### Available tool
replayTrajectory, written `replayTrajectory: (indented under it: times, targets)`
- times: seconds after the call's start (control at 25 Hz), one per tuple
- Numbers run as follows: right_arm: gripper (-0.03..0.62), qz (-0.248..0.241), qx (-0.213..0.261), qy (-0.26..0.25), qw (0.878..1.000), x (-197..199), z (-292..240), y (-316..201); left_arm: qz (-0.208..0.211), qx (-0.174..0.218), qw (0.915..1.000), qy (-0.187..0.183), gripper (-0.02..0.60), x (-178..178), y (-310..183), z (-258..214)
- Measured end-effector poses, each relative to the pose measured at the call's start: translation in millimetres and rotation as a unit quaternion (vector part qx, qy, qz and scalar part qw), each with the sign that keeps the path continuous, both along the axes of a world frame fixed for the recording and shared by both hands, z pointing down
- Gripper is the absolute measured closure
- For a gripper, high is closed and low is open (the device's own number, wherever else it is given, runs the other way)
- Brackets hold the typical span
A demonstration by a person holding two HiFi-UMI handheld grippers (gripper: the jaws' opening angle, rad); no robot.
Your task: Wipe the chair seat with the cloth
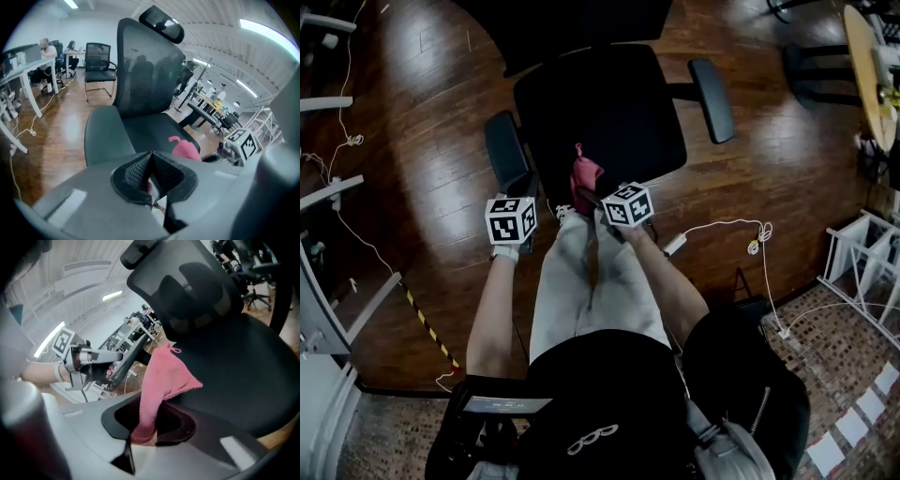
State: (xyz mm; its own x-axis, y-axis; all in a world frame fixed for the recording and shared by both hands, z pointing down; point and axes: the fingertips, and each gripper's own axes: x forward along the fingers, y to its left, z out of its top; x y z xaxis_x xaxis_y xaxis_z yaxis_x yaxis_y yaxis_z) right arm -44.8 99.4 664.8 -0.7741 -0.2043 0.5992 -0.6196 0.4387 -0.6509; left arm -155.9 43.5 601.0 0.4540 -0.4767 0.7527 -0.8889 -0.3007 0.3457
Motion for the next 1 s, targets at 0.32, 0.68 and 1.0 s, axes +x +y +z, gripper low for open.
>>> replayTrajectory:
  times: [0.32,0.68,1.0]
  targets:
    - [0.523,0.046,0.080,0.018,0.996,73,-144,-6,0.036,0.026,0.9985,0.033,0.588,46,60,-84]
    - [0.524,0.068,0.167,0.021,0.983,131,-253,17,0.031,0.100,0.9931,0.052,0.588,117,62,-171]
    - [0.526,0.089,0.191,0.006,0.978,164,-282,83,0.044,0.144,0.9877,0.042,0.588,165,116,-211]
